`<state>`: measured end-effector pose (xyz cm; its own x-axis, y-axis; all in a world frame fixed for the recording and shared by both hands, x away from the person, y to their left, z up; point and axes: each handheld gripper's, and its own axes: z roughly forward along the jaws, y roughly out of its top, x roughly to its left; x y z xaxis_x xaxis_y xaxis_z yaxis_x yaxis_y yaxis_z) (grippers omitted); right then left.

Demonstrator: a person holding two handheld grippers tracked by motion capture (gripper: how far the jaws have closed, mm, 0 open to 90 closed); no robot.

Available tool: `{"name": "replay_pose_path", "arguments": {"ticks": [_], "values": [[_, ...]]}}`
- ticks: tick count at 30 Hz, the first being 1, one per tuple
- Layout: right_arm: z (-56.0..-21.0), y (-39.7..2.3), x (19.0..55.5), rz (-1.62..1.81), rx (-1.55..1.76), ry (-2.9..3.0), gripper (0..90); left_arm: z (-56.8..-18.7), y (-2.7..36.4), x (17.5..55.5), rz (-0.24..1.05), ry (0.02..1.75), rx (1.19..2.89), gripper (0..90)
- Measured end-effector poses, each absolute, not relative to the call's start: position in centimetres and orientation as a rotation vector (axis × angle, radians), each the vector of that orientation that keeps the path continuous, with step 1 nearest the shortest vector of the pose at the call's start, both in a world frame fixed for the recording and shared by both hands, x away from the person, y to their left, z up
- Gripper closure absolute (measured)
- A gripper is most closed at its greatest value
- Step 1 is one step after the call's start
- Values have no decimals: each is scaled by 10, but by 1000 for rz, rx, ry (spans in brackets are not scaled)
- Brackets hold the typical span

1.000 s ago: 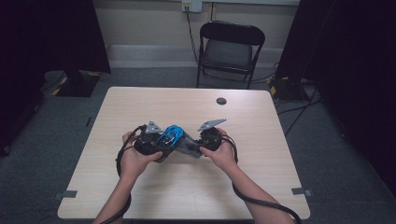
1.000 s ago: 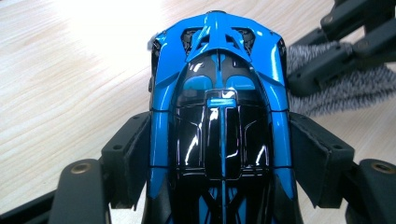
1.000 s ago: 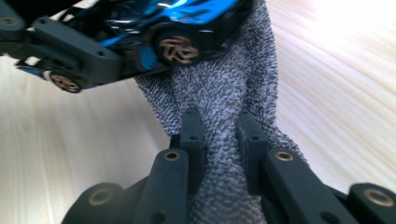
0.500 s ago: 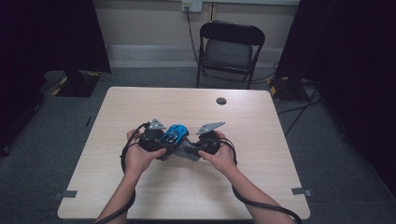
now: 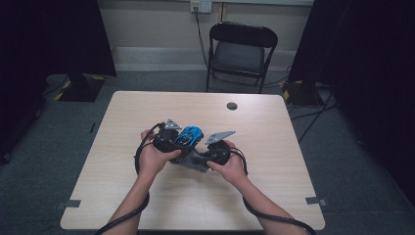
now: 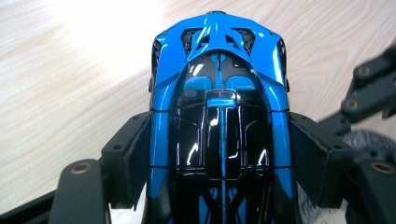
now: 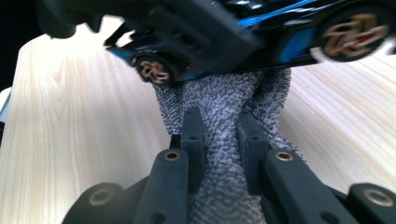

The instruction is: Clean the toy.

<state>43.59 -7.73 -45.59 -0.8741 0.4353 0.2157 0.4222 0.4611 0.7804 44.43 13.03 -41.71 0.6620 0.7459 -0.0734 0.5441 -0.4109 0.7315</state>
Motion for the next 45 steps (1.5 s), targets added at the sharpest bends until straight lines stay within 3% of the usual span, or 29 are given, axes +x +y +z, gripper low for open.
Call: {"name": "replay_pose_path", "arguments": {"ticks": [20,32,45], "values": [[-462,-67,422,1370,618,2757,762,-411,125,456,354,1022,2105,285],[-454,-119,452,1267,799,2650,762,-400,134,447,373,982,2119,285],[-440,-154,478,1252,966,2505,761,-414,127,430,348,931,2156,285]]}}
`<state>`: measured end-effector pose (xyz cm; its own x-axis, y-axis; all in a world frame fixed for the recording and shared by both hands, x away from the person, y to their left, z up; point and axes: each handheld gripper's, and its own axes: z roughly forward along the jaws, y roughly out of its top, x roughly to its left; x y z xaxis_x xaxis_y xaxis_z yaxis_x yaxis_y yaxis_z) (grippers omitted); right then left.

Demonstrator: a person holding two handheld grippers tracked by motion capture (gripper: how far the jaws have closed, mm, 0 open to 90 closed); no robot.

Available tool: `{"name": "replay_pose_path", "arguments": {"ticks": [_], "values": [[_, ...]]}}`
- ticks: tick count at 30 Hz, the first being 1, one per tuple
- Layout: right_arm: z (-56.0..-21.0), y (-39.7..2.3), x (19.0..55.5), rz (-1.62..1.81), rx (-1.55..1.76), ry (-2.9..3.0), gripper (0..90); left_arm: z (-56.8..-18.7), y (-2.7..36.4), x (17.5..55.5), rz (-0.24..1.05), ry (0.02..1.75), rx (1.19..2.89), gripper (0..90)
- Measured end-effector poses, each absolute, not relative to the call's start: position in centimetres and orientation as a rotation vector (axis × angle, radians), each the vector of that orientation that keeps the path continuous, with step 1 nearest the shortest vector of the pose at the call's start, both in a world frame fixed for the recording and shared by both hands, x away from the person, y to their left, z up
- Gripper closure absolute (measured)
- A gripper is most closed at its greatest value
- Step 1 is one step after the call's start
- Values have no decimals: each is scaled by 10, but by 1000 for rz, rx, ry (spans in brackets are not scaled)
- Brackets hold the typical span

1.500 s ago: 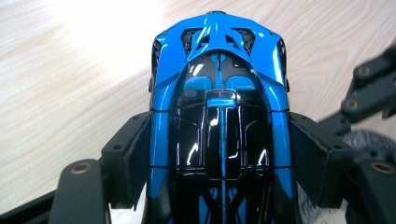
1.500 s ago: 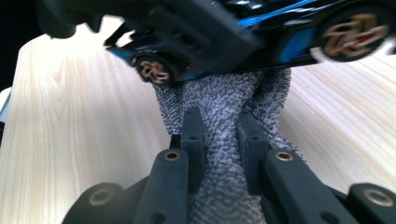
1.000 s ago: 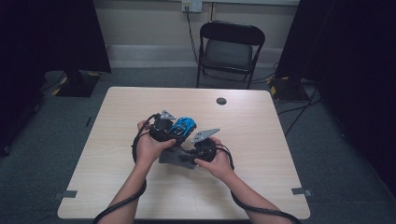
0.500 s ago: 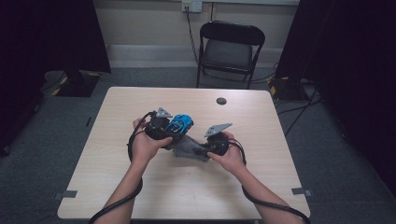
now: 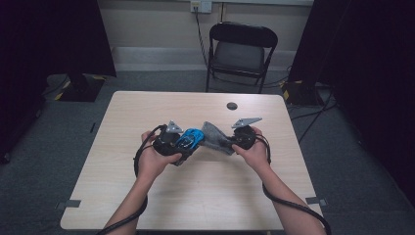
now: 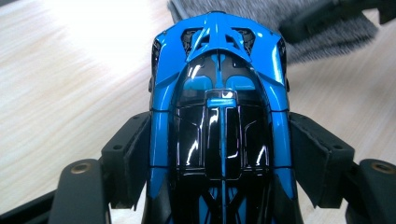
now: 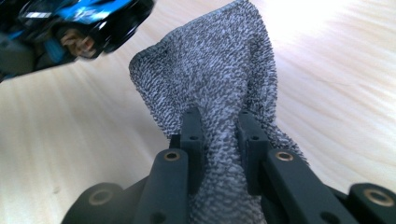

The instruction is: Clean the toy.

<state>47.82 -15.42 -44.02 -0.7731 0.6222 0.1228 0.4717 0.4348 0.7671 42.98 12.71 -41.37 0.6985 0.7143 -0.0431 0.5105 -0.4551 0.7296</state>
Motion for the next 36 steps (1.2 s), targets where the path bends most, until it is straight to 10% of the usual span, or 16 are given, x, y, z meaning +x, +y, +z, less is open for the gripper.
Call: {"name": "replay_pose_path", "arguments": {"ticks": [36], "values": [[-442,-130,466,1339,896,2555,761,-422,120,432,354,950,2139,285]]}}
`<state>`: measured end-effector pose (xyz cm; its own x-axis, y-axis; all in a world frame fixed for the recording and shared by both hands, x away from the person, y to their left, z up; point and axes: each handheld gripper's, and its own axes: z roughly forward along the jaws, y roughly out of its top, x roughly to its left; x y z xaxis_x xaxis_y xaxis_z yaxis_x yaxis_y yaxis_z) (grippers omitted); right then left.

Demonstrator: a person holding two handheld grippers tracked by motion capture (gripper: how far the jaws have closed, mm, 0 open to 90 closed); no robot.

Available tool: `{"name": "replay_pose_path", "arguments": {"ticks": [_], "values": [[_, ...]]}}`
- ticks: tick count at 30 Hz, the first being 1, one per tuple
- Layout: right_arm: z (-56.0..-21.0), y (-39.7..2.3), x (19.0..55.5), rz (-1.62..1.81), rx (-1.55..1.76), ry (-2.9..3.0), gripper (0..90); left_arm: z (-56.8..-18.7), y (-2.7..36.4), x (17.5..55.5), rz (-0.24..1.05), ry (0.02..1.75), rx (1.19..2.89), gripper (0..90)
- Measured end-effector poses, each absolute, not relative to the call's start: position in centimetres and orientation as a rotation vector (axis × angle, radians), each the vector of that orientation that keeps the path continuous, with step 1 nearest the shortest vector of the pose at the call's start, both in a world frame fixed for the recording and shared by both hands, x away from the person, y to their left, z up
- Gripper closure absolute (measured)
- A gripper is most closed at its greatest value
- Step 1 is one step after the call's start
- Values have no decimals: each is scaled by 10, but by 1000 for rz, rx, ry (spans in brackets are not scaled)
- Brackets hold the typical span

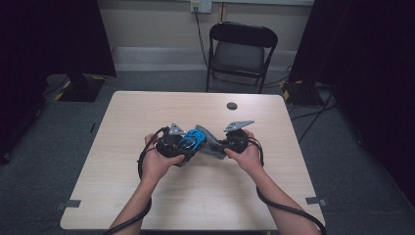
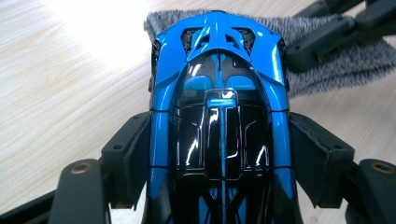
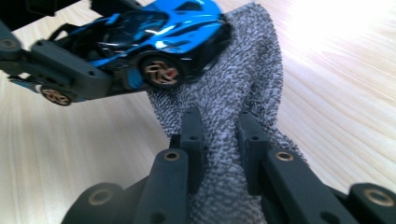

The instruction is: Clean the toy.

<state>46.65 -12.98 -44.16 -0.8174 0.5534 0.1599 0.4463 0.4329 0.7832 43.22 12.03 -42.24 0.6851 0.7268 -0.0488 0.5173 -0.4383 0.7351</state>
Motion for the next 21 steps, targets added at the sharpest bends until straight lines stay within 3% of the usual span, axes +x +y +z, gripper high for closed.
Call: {"name": "replay_pose_path", "arguments": {"ticks": [21], "values": [[-445,-113,456,1363,821,2602,761,-420,118,441,360,957,2126,285]]}}
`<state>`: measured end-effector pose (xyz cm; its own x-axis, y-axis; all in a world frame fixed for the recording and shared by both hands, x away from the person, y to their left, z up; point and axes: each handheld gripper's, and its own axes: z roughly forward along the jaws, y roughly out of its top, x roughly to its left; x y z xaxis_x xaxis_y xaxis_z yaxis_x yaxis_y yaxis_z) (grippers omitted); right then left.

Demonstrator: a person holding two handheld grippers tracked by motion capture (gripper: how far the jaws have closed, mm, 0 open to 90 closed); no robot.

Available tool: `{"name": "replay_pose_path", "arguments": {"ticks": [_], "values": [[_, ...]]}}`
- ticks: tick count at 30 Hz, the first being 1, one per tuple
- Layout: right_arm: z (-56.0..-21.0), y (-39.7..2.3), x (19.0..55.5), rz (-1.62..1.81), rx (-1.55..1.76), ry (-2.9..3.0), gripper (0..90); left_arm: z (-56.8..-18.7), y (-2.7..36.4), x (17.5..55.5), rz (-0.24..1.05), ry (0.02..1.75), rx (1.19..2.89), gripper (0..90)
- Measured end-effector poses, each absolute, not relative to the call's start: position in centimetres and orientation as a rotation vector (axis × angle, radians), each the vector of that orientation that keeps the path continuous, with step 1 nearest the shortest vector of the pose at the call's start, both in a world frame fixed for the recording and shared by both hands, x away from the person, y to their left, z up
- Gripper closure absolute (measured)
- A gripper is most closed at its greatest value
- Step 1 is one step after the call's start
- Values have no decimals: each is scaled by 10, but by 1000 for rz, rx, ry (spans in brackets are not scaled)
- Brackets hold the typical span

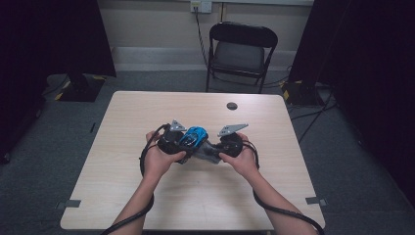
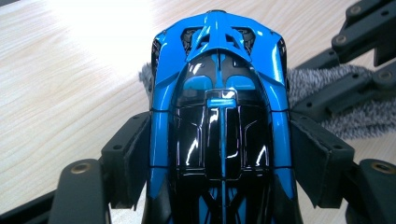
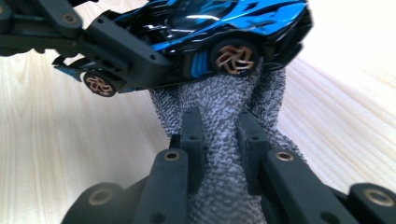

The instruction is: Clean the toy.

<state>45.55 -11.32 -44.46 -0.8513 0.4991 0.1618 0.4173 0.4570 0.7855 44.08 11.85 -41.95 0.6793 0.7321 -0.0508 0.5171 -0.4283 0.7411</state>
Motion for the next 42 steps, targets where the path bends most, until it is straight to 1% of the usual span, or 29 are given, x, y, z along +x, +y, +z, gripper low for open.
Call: {"name": "replay_pose_path", "arguments": {"ticks": [12,16,20,32,42], "values": [[-450,-102,450,1392,805,2626,761,-417,115,446,361,967,2127,285],[-450,-97,448,1411,800,2641,761,-414,114,449,392,966,2123,285],[-451,-91,444,1411,774,2659,761,-413,114,450,388,978,2114,285],[-459,-72,431,1437,698,2730,760,-413,118,453,393,997,2103,285],[-456,-61,421,1464,634,2763,760,-411,125,454,404,1017,2091,285]]}}
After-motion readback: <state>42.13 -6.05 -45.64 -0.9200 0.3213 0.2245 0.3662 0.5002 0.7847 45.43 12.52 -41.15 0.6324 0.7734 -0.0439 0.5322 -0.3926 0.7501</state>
